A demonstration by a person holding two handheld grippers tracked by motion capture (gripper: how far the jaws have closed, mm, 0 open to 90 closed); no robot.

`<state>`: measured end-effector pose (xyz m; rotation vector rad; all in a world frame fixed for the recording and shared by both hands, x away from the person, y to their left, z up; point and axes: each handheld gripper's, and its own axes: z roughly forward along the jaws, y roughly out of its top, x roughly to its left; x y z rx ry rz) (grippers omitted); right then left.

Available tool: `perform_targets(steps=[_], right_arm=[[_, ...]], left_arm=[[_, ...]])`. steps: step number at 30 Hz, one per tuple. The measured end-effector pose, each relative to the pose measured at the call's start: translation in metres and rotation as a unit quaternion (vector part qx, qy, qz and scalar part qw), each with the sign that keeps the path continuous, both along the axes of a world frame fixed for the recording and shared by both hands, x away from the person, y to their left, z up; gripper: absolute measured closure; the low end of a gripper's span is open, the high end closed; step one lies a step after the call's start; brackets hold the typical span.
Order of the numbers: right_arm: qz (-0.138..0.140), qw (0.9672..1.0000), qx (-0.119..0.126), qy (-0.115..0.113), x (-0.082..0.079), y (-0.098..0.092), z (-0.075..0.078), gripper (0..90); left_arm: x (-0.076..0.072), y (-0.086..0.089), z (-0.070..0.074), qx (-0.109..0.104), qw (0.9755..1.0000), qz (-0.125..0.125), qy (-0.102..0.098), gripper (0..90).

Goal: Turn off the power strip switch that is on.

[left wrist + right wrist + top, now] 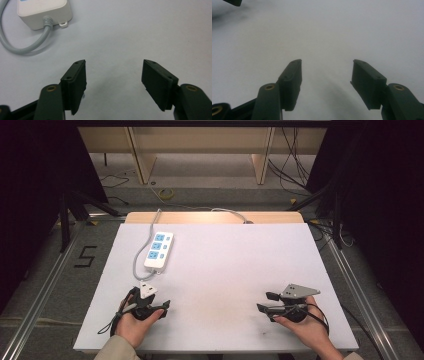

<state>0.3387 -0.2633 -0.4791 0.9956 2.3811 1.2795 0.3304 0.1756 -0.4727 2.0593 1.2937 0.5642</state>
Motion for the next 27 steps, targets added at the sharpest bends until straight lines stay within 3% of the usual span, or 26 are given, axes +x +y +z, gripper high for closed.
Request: perform_targets(steps=[5,12,17,27], right_arm=[[0.0,1.0,-0.003,-0.001,-0.001,-0.001,0.0,42.0],[0.002,1.0,-0.004,-0.005,-0.002,0.001,0.001,41.8],[0.001,1.0,-0.002,-0.006,-0.003,0.001,0.002,41.6],[0.004,1.0,-0.004,-0.005,-0.004,0.001,0.002,41.2]], left_arm=[[0.0,0.002,0.004,0.0,0.9999,0.007,-0.008,52.5],[-0.002,0.007,0.009,0.023,0.9996,0.004,-0.013,89.5],[-0.001,0.007,0.012,0.028,0.9995,0.011,-0.002,89.8],[0.005,0.006,0.016,0.019,0.9994,0.024,0.011,89.8]])
